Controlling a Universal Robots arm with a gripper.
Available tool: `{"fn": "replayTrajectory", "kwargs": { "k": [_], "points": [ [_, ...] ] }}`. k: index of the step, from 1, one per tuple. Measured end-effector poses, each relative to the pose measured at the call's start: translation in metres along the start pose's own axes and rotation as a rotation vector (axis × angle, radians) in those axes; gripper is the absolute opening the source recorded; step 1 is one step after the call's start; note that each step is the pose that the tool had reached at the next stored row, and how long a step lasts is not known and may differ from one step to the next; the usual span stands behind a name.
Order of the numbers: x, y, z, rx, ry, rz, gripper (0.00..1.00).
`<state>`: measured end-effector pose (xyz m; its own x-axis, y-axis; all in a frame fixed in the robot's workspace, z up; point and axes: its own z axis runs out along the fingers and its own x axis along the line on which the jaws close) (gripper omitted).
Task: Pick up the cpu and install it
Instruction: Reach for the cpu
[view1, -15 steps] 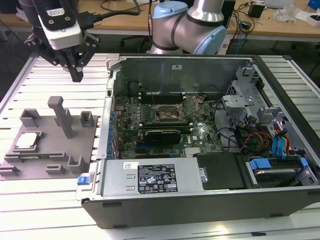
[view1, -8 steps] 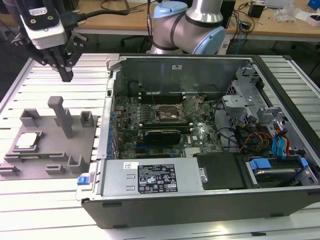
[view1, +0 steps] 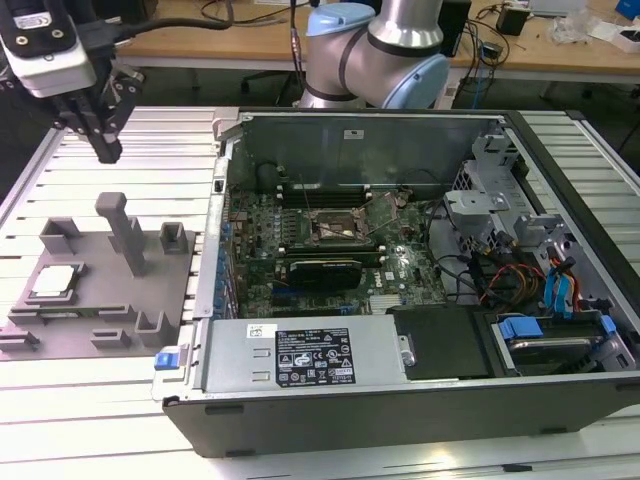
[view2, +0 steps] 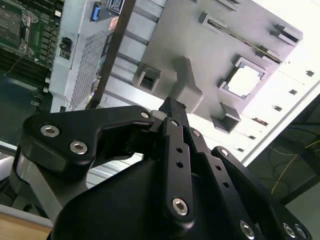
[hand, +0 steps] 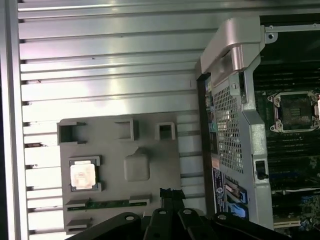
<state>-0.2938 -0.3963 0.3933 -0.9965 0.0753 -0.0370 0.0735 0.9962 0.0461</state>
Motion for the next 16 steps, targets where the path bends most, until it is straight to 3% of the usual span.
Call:
{"fn": "replayTrajectory", "kwargs": {
  "k": [1,4,11,14,16],
  "points": [
    [0.0030,-0.0001,-0.0001,0.0001,-0.0004,0.000,0.11],
    [0.0206,-0.0002,-0.0006,-0.0001,-0.0023,0.000,0.11],
    [0.0400,-0.0014,0.0018,-0.0002,-0.0030,0.000,0.11],
    [0.0462,-0.0019,0.0053,-0.0002,-0.0031,0.000,0.11],
    [0.0536,-0.0027,0.0110,-0.0002,-0.0030,0.000,0.11]
  ]
}}
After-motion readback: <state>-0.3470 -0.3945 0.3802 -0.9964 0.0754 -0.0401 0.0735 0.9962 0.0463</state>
